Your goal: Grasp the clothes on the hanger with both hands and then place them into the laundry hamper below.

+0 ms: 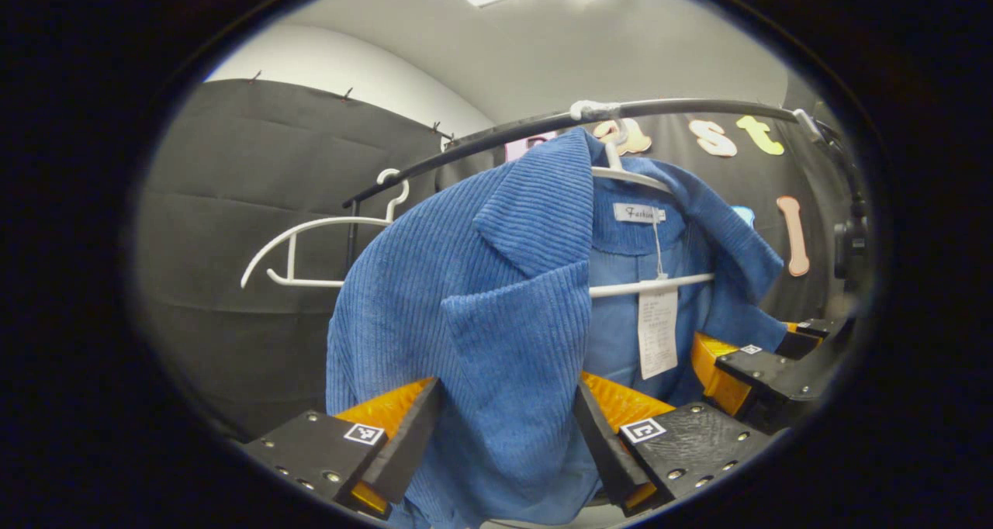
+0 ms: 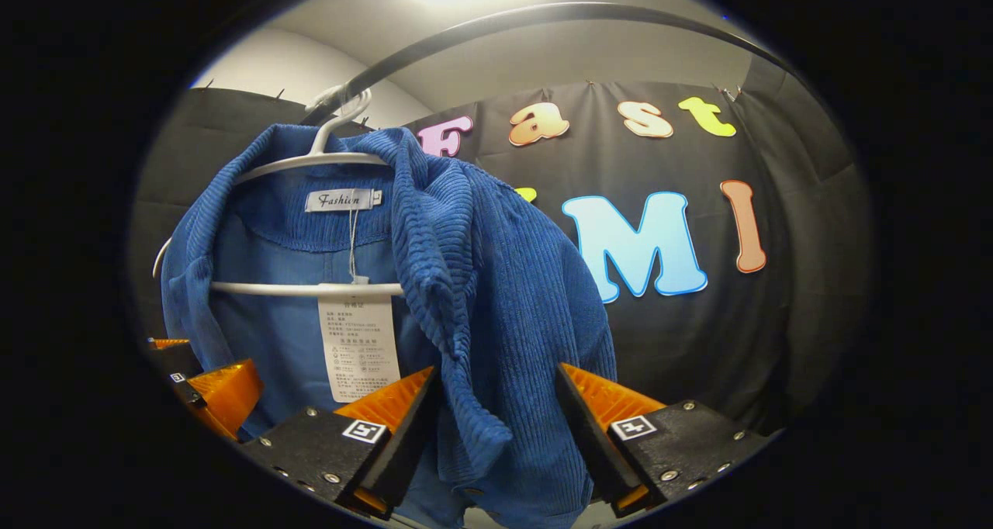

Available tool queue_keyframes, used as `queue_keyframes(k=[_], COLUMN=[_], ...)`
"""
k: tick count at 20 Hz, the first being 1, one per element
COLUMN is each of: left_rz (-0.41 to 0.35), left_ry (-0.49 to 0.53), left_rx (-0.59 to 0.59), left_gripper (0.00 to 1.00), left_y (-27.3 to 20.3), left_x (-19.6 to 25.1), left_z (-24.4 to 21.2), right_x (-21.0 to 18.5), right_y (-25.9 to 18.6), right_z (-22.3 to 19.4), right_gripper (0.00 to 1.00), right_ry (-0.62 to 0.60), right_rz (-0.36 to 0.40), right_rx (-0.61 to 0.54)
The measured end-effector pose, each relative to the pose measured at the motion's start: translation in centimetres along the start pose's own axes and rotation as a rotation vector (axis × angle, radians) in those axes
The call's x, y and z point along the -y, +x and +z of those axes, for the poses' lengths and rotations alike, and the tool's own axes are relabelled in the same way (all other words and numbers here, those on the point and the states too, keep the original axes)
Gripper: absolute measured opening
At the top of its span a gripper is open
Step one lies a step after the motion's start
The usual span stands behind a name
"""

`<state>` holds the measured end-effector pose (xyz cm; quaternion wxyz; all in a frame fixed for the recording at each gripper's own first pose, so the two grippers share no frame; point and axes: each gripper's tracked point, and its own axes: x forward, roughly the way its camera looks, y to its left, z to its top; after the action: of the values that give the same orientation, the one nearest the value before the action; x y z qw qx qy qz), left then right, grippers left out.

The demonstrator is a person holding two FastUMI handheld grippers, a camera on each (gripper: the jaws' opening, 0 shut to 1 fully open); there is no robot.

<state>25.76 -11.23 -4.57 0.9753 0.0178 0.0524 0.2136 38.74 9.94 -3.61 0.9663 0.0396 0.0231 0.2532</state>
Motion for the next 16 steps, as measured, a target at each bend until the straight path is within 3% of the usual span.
queue_keyframes(k=[2,4,5,7,8,10,11,13,15,16], left_rz=[0.019,0.017,0.000,-0.020,-0.043,-0.027,-0.028,-0.063,-0.065,-0.070], left_ry=[0.013,0.011,0.006,-0.003,-0.010,-0.003,-0.002,-0.011,-0.010,-0.009], left_rx=[0.007,0.006,0.004,-0.001,-0.004,0.001,0.003,0.019,0.055,0.069], left_gripper=[0.99,0.52,0.67,0.51,0.43,0.14,0.14,0.03,0.08,0.03], left_y=[0.0,-0.1,-0.2,-0.4,-0.4,-0.4,-0.3,-0.6,-1.3,-1.5], left_x=[-0.6,-0.9,-0.8,-1.0,-0.8,-1.6,-1.6,-1.0,-1.5,-1.8], left_z=[0.1,0.3,0.3,0.3,0.4,0.5,1.0,1.8,3.2,4.1], right_x=[-0.2,0.1,0.2,0.0,0.2,0.5,0.8,1.3,1.6,1.8], right_y=[0.2,-0.1,-0.4,-0.8,-1.0,-1.1,-1.1,-1.2,-1.6,-1.8], right_z=[0.0,0.4,0.8,1.6,2.0,3.2,3.9,5.5,7.2,7.9], right_gripper=[0.71,0.39,0.20,0.06,0.05,0.05,0.05,0.05,0.03,0.03], right_ry=[0.001,0.004,0.005,0.009,0.008,0.004,0.005,0.007,0.011,0.010], right_rz=[0.001,-0.003,0.001,0.021,0.023,0.019,0.013,-0.002,-0.012,-0.015], right_rx=[0.002,0.014,0.033,0.061,0.073,0.099,0.118,0.161,0.202,0.219])
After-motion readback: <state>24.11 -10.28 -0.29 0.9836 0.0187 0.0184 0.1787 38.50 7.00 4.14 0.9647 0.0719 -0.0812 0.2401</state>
